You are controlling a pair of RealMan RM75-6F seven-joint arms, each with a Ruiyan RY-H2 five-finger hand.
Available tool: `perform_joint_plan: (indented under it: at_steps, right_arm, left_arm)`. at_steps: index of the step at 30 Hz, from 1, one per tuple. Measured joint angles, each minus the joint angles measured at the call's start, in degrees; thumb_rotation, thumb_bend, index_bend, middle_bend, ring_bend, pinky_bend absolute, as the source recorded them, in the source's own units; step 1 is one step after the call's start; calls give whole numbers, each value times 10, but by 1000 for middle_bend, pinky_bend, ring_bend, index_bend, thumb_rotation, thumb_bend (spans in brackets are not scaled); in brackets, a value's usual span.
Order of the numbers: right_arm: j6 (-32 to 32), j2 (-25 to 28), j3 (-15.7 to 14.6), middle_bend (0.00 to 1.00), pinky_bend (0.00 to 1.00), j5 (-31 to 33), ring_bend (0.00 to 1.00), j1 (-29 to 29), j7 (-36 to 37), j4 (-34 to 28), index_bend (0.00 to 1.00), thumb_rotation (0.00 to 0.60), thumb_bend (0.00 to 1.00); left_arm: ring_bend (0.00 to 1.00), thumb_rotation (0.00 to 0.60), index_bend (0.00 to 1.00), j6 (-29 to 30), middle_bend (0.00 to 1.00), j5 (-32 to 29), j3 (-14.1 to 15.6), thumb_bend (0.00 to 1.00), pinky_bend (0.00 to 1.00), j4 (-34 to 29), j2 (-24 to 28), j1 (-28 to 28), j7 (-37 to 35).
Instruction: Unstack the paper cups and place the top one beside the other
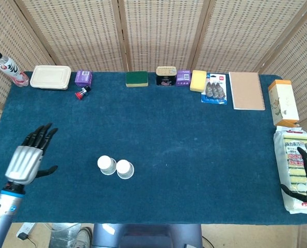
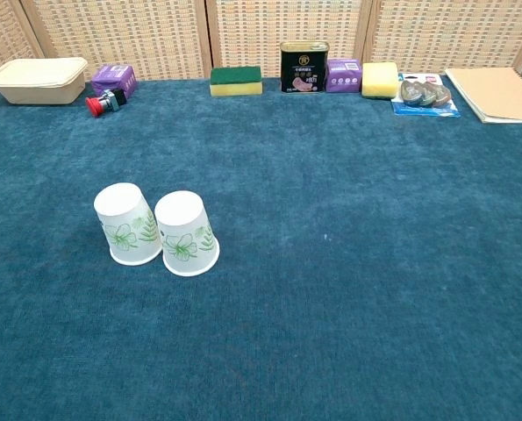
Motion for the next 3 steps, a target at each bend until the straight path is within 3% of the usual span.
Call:
perform_joint_plan:
  at_steps: [3]
  right_arm:
    - [7, -10, -1, 0, 0, -3, 0, -2, -23, 1, 21, 600, 32]
  left_arm:
    - [0, 600, 0, 28, 0, 21, 12, 103, 127, 55, 1, 40, -79]
